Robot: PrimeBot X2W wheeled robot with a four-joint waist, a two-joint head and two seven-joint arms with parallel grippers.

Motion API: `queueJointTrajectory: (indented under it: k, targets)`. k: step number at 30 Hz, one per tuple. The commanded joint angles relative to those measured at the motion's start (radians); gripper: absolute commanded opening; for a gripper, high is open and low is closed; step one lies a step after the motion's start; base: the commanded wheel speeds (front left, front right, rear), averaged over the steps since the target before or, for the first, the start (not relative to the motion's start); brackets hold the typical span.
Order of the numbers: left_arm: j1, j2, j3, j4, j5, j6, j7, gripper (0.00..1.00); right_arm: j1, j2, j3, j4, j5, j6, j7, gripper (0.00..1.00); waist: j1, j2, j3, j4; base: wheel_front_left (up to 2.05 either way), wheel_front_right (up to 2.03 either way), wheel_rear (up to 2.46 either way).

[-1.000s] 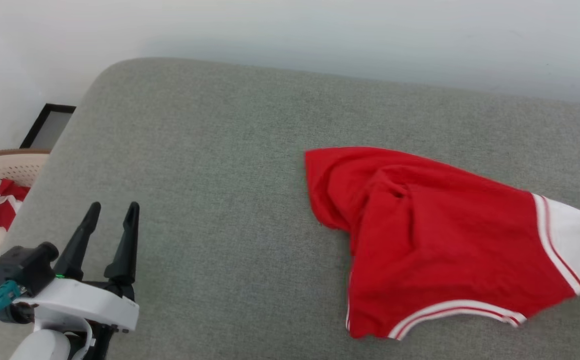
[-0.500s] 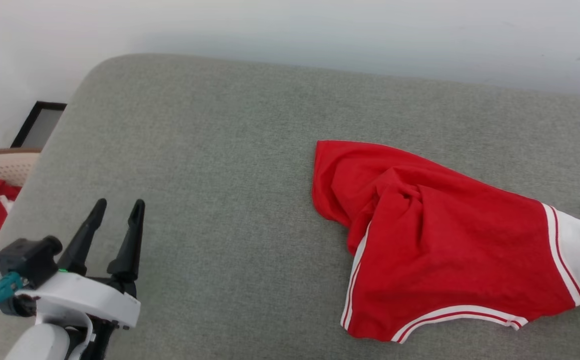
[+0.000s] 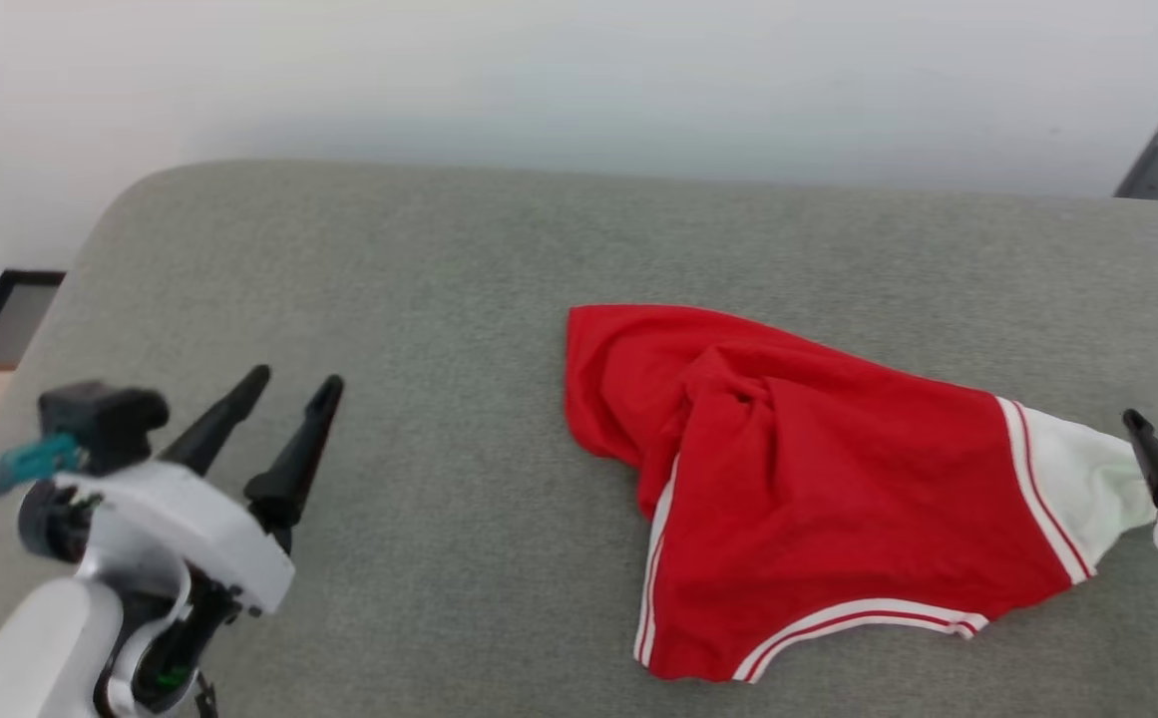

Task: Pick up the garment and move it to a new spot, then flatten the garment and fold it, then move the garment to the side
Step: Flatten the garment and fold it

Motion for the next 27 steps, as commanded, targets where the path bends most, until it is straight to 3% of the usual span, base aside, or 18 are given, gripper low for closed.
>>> queueJointTrajectory:
  k: [1,8,16,27]
  targets:
    - [-0.016,0.003,-0.007,-0.004,-0.011,-0.004,0.019,1.00,0.015,0.004,-0.006,-0.009,-0.009,-0.001,-0.015,1.00,0.0000,-0.0001,-0.019,-0.027,0.00,0.00,0.00]
    - [-0.105,-0.017,-0.088,-0.025,-0.077,0.009,0.252,1.00,0.074,0.072,-0.041,-0.126,-0.062,-0.001,-0.168,1.00,0.0000,-0.0001,-0.039,-0.082,0.00,0.00,0.00]
    - [-0.212,-0.064,-0.175,-0.013,-0.115,0.012,0.434,1.00,0.141,0.159,-0.072,-0.262,-0.167,-0.001,-0.355,1.00,0.0000,-0.0001,-0.031,-0.142,0.00,0.00,0.00]
    - [-0.254,-0.128,-0.271,0.029,-0.181,0.044,0.633,1.00,0.188,0.262,-0.105,-0.361,-0.234,-0.001,-0.416,1.00,0.0000,-0.0001,0.017,-0.210,0.00,0.00,0.00]
